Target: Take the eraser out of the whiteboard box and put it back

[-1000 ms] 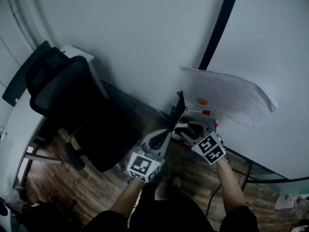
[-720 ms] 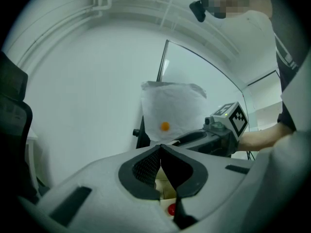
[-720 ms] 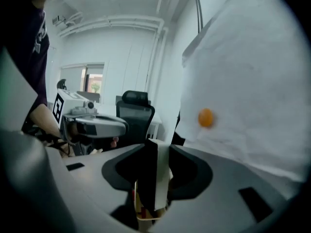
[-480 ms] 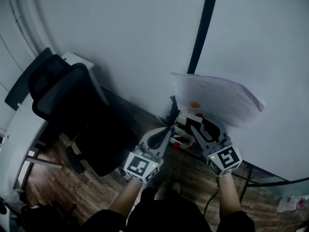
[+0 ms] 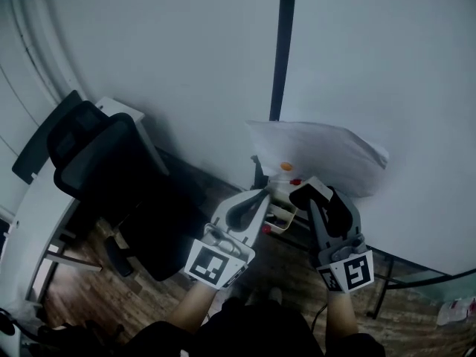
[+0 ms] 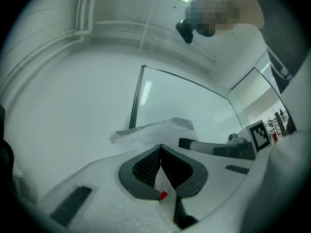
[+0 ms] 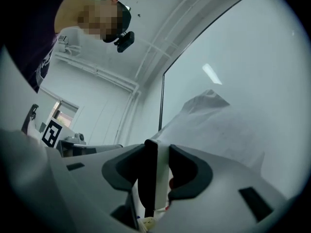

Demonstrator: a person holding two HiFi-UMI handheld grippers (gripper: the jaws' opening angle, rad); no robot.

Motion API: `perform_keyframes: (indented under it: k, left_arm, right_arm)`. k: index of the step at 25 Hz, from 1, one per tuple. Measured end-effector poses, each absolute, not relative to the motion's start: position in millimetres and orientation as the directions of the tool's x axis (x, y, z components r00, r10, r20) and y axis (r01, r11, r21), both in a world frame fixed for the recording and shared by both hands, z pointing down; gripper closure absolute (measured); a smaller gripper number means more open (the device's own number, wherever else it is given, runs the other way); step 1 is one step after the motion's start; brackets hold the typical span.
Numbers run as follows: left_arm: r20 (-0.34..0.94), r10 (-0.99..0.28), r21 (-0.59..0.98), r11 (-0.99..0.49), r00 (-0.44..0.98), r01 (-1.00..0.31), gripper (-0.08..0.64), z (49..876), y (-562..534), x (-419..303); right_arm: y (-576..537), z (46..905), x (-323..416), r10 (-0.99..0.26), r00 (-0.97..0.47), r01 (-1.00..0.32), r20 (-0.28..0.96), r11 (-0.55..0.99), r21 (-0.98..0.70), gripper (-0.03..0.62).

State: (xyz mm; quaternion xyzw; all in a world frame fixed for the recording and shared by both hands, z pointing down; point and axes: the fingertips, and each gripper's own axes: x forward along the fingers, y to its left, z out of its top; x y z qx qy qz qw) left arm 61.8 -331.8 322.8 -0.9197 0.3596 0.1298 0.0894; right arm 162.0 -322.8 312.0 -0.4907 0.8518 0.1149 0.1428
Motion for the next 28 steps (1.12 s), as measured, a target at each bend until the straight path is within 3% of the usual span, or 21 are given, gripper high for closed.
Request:
perform_keyframes:
  k: [28]
  left_arm:
    - [-0.301, -0.662, -0.045, -0.709, 0.686, -0.704, 0.555, 332.4, -328.3, 55.4]
  right_arm:
    - [-320.1, 312.5, 165.8, -0.799, -0.483, -0.868, -0.359, 0.489, 0.081, 0.449]
